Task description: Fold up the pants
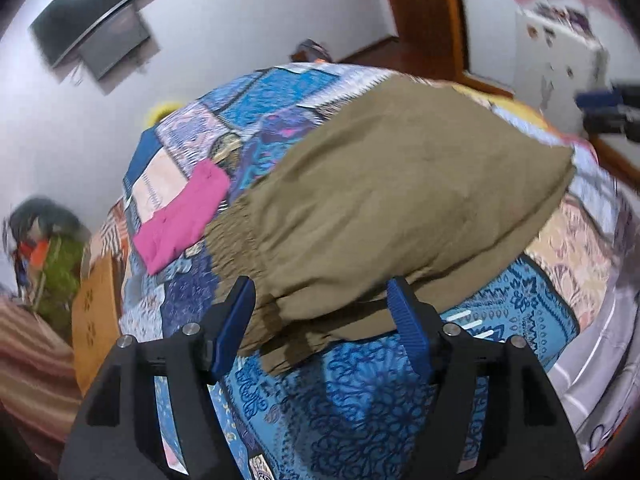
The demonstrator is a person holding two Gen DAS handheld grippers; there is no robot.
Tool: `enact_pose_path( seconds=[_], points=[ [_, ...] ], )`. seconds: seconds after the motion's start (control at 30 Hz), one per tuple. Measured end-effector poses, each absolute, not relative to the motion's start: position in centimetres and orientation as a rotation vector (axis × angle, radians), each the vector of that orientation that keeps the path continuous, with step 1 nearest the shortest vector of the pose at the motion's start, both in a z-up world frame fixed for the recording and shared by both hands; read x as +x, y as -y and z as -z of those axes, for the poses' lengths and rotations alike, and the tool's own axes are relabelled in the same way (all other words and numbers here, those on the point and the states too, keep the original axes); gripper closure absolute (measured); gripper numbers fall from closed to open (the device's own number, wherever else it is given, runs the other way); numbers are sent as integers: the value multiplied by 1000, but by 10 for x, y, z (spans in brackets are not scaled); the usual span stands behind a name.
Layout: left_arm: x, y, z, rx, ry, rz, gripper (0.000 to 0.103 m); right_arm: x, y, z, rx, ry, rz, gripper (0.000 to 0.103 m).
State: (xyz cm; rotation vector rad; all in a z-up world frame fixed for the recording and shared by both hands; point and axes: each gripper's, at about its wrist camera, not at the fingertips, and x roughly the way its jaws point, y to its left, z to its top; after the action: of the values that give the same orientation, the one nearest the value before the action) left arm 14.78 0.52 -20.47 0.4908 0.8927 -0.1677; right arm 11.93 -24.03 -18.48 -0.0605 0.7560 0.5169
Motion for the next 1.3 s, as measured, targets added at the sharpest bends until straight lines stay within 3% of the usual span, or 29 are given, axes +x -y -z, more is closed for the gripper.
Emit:
enact_pose_path(
  seconds=[0.07, 0.2, 0.33, 0.43, 0.73, 0.77, 0.87, 0.93, 1.1, 1.3],
  points=[
    [149, 6, 215, 550, -916, 179, 35, 121, 227, 188, -71, -760, -551, 48],
    [151, 20, 227, 645, -892, 164, 35, 124, 196, 197, -125, -779, -616, 47],
    [160, 19, 214, 559, -899, 209, 56, 128, 173, 206, -146, -794, -675, 47],
    [169, 14, 201, 481, -908, 233, 64, 132, 159, 210, -157, -799, -694, 47],
    [179, 9, 179, 338, -917, 278, 71, 139, 132, 213, -292, -735, -664, 47],
    [178, 9, 179, 339, -916, 281, 71, 140, 133, 214, -295, -738, -661, 49],
    [173, 9, 180, 337, -915, 295, 72, 145, 144, 213, -238, -756, -667, 79],
    [170, 9, 183, 335, -928, 307, 72, 142, 149, 209, -215, -736, -666, 90],
    [164, 8, 193, 303, -957, 312, 80, 132, 149, 202, -233, -716, -679, 93],
    [151, 6, 208, 277, -980, 322, 81, 125, 146, 216, -242, -774, -698, 89]
  ],
)
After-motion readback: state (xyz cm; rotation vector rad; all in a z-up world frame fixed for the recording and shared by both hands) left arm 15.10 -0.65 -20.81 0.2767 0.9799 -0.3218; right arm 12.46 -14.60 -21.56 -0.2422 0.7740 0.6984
